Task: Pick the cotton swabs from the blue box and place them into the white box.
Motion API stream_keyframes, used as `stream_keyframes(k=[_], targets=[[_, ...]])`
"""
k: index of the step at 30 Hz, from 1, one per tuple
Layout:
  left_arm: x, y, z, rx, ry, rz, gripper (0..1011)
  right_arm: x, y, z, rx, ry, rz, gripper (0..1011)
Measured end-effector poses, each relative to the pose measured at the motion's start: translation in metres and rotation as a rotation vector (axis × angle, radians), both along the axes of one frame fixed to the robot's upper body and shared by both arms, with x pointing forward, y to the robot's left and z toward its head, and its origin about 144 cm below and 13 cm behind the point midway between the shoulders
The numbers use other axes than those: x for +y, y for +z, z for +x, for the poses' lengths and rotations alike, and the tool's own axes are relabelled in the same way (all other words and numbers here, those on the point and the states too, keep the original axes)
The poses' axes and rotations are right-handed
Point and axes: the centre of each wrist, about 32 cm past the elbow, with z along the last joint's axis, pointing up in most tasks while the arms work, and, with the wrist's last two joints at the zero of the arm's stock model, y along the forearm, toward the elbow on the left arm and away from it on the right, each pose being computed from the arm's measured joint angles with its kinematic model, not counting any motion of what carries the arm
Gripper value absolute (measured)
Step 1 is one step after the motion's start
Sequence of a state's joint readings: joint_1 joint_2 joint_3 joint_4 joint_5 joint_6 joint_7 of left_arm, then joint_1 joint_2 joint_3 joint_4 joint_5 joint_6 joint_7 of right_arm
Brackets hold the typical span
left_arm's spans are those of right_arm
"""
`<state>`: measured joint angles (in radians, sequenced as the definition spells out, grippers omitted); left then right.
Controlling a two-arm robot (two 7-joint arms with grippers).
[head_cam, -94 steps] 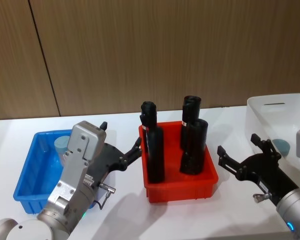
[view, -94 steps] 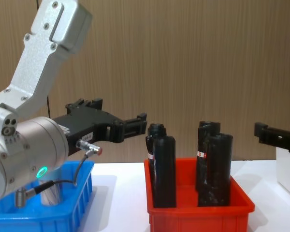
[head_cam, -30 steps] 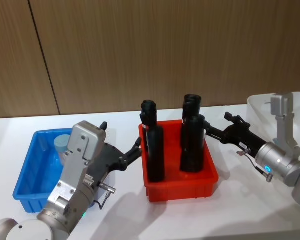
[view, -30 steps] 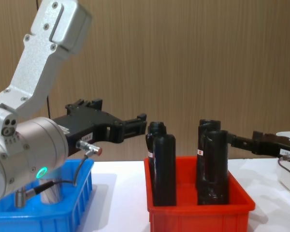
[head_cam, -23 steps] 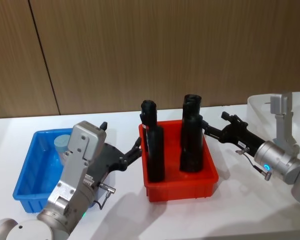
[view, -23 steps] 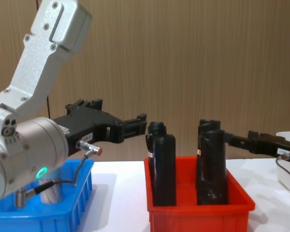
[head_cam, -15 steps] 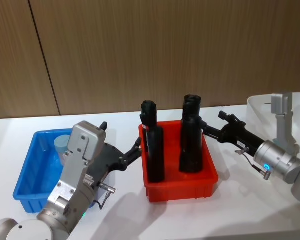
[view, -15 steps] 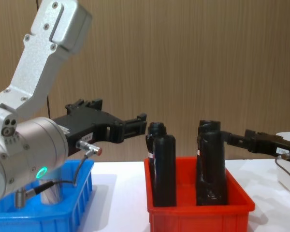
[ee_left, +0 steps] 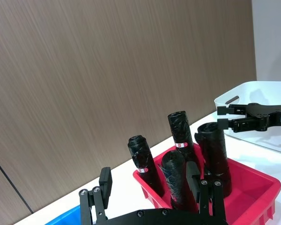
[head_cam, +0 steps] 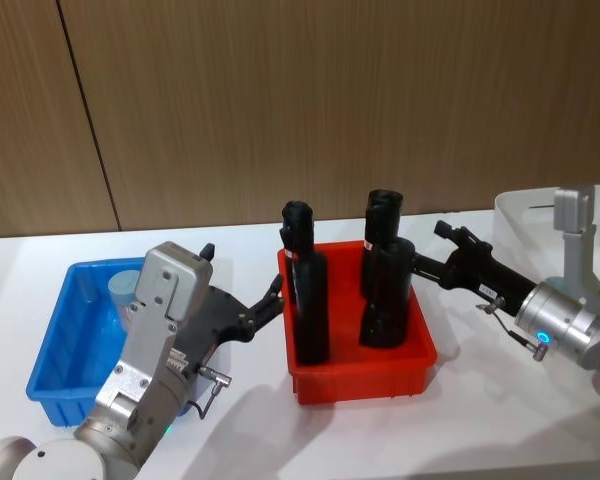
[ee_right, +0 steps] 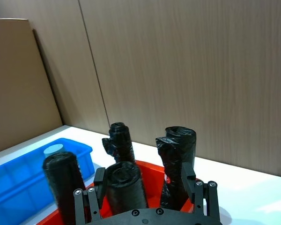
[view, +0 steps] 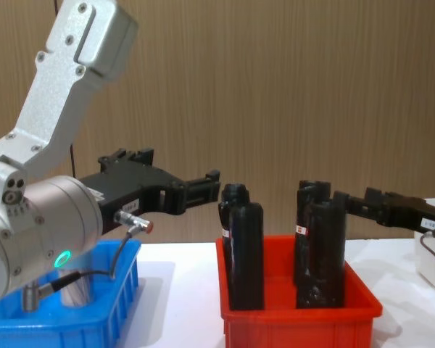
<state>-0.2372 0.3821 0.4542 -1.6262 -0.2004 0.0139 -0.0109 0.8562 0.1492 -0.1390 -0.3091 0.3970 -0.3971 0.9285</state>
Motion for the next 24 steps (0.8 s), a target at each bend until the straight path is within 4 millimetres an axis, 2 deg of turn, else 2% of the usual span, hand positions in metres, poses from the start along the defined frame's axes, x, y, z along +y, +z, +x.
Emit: stream_keyframes(k=[14,24], targets=[[0.000,0.000,0.000,0.000,0.000,0.000,1003,-0.005,0.009,-0.008,-0.013,0.034,-0.057,1001],[0.000,0.000,0.000,0.000,0.000,0.000,1003,0.000,0.020,-0.013,0.018,0.020,-0.125,1001]])
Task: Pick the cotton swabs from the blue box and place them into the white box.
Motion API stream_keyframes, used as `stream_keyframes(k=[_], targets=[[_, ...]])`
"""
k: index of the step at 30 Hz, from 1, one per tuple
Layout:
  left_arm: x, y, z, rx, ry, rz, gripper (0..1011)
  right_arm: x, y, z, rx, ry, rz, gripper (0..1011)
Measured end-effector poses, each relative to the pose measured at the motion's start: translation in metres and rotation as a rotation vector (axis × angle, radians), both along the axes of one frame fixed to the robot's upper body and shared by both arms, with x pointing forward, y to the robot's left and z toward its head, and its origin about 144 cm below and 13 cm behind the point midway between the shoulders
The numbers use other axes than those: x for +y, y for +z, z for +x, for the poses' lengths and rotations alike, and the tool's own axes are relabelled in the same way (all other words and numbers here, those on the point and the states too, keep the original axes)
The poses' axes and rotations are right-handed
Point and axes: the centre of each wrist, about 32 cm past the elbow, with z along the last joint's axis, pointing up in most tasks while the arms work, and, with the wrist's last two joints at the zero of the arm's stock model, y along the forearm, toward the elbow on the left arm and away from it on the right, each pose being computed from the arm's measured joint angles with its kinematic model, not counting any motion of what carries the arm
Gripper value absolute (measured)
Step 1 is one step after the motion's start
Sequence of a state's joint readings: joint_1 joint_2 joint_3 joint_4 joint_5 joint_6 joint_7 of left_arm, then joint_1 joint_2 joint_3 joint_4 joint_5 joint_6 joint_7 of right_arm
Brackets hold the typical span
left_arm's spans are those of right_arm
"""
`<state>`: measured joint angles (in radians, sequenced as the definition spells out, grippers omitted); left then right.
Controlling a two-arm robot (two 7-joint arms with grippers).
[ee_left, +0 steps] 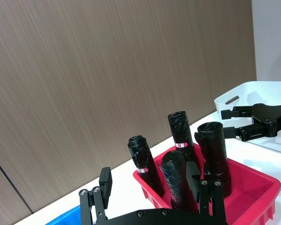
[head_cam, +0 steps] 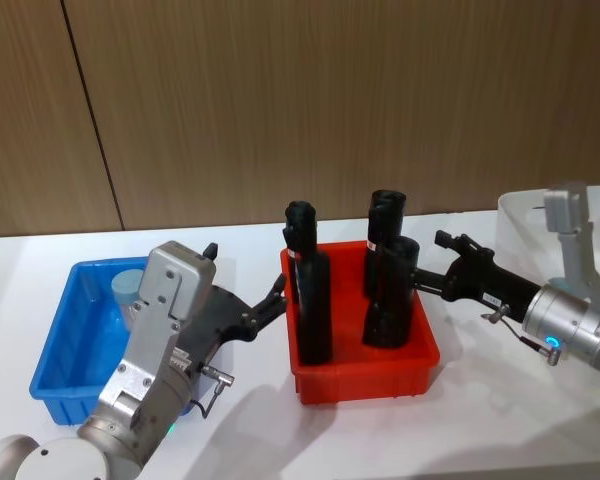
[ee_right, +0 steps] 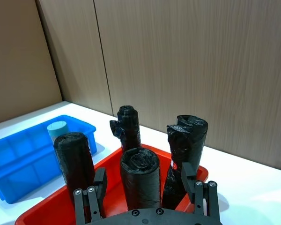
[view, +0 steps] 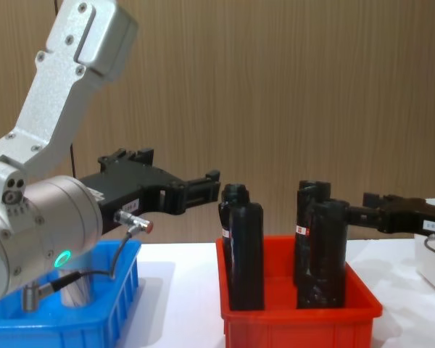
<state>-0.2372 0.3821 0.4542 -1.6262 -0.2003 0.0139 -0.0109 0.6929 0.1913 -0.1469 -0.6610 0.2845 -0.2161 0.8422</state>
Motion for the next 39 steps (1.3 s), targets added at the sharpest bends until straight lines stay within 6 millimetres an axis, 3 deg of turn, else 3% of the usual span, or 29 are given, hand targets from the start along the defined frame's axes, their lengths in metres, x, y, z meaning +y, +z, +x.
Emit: stream_keyframes(k=[17,39], targets=[[0.000,0.000,0.000,0.000,0.000,0.000,1003,0.015,0.013,-0.002,0.050,-0.034,-0.040,1001],[0.000,0.000,0.000,0.000,0.000,0.000,1003,0.031,0.014,0.018,0.076,-0.055,-0.057,1001]])
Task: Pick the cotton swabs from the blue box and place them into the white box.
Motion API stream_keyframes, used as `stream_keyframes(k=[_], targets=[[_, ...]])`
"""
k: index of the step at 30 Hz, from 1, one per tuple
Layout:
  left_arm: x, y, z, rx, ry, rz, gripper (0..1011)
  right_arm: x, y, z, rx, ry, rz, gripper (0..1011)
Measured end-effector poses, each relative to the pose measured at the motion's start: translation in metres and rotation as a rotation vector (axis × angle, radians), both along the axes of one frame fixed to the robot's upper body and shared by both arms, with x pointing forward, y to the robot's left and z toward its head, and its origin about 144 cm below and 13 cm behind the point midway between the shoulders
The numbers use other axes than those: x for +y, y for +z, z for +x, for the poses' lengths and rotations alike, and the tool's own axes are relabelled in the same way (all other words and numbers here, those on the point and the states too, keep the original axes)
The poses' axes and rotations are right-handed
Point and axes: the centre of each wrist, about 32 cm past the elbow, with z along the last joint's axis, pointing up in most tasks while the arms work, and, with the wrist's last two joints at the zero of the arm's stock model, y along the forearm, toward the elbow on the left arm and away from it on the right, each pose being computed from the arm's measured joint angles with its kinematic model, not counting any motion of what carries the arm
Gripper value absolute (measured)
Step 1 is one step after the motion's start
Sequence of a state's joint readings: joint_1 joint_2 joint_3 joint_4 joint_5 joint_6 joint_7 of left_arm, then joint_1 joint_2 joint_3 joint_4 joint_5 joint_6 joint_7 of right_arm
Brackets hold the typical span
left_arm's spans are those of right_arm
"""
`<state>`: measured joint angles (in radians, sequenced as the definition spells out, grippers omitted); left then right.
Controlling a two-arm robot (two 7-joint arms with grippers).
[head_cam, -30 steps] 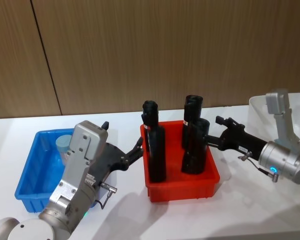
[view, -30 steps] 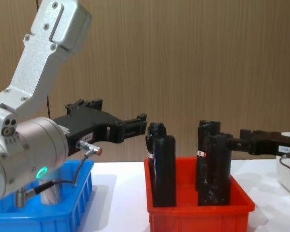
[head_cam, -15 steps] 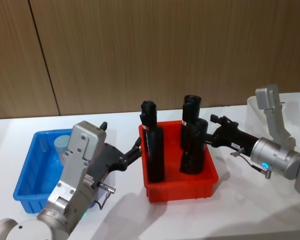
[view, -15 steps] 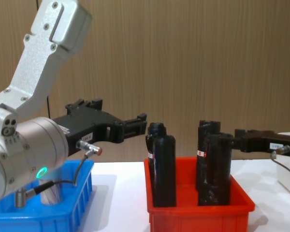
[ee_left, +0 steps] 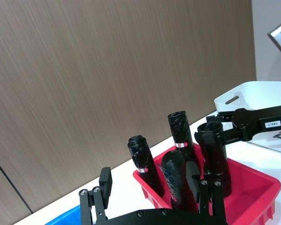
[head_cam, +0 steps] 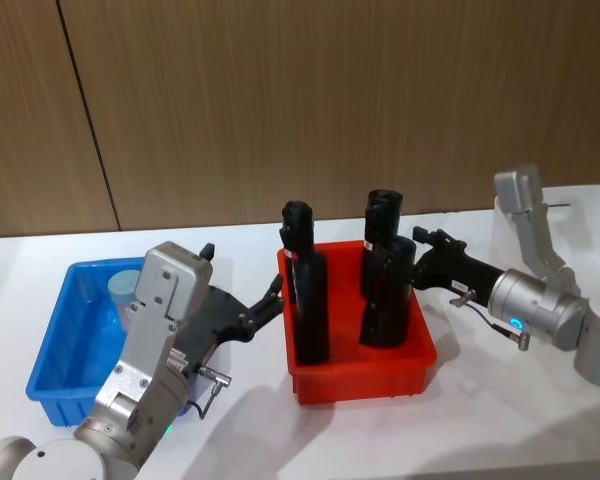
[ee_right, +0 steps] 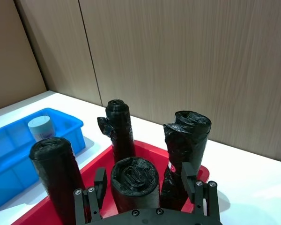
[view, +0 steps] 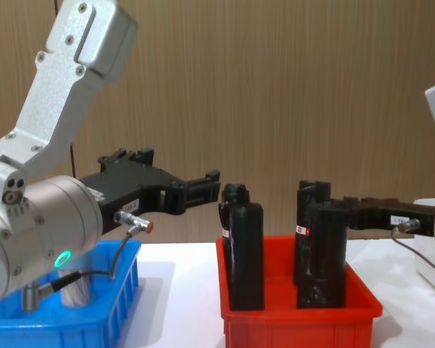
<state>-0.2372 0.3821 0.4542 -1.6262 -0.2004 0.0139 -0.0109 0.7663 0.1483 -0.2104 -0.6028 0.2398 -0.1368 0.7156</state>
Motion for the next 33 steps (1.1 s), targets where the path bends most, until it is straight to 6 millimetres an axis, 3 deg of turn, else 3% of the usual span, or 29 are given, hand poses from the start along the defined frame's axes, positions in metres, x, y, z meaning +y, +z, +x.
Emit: stream_keyframes(k=[10,19,26,33], targets=[[0.000,0.000,0.000,0.000,0.000,0.000,1003,0.005,-0.004,0.008,0.012,-0.002,-0.009,997],[0.000,0.000,0.000,0.000,0.000,0.000,1003,0.007,-0.007,0.012,0.009,-0.006,-0.013,782],[0.000,0.000,0.000,0.000,0.000,0.000,1003,0.008,-0.006,0.014,-0.006,-0.008,-0.007,529],[0.000,0.000,0.000,0.000,0.000,0.000,1003,0.008,0.001,0.011,-0.035,-0.012,0.009,440]])
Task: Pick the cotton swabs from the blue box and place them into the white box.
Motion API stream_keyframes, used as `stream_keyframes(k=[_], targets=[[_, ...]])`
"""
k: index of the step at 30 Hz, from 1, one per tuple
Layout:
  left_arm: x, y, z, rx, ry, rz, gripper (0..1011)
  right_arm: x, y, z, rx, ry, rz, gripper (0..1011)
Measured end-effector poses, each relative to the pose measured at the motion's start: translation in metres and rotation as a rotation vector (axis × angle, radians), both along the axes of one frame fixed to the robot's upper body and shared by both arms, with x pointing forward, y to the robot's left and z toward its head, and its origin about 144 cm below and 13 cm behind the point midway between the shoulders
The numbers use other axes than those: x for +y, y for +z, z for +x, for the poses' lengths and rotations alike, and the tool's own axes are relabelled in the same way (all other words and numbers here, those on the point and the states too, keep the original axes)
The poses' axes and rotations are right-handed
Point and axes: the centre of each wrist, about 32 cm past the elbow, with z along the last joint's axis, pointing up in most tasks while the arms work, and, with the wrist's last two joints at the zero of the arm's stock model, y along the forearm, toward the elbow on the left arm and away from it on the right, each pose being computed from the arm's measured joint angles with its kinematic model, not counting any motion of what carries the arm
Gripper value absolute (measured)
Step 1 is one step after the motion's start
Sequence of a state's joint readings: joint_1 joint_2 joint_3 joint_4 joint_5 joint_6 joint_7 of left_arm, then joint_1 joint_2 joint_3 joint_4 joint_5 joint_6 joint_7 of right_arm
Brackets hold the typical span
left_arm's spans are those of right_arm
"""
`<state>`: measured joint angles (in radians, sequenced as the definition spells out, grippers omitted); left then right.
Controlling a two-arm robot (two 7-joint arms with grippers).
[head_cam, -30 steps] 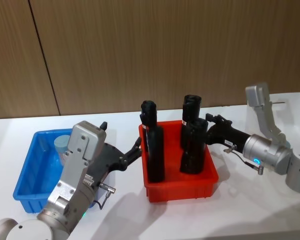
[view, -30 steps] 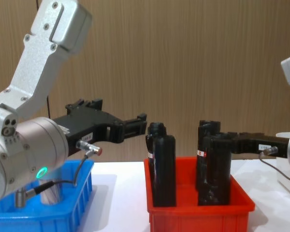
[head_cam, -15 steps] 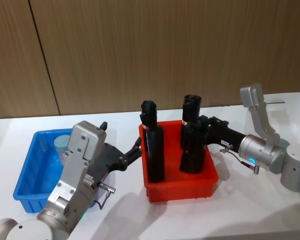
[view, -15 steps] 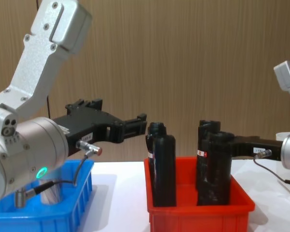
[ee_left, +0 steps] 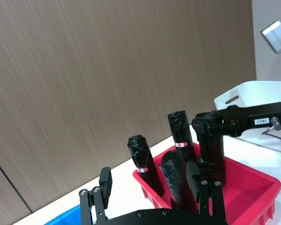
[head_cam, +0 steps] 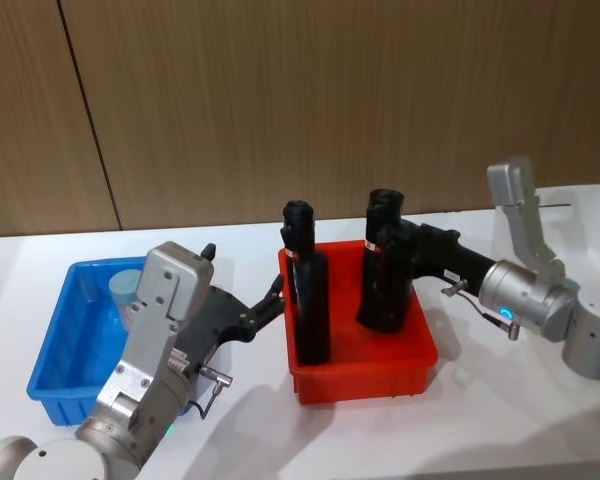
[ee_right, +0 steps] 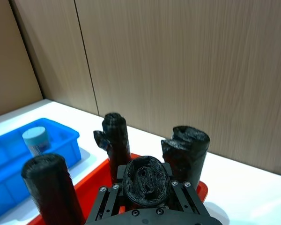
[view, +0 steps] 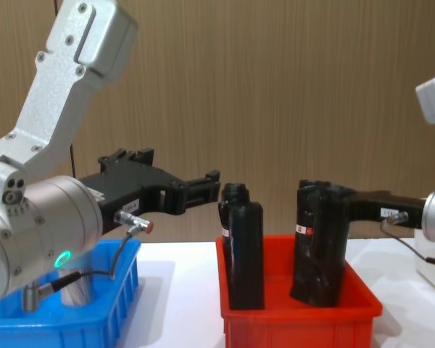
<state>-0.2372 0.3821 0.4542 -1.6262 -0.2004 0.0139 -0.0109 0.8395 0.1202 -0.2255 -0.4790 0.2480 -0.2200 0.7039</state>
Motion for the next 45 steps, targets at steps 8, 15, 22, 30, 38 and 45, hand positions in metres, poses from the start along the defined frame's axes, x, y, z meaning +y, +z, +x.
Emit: stream_keyframes(k=[8,15,22,30,38,45], targets=[[0.000,0.000,0.000,0.000,0.000,0.000,1003,0.000,0.017,-0.013,-0.051,-0.009,0.030,390],[0.000,0.000,0.000,0.000,0.000,0.000,1003,0.000,0.036,-0.027,-0.098,-0.023,0.045,358],[0.000,0.000,0.000,0.000,0.000,0.000,1003,-0.002,0.051,-0.045,-0.135,-0.068,0.050,336],[0.000,0.000,0.000,0.000,0.000,0.000,1003,-0.008,0.064,-0.072,-0.158,-0.163,0.050,336],[0.000,0.000,0.000,0.000,0.000,0.000,1003,-0.016,0.071,-0.095,-0.165,-0.265,0.052,336],[0.000,0.000,0.000,0.000,0.000,0.000,1003,-0.024,0.077,-0.111,-0.174,-0.370,0.047,336]])
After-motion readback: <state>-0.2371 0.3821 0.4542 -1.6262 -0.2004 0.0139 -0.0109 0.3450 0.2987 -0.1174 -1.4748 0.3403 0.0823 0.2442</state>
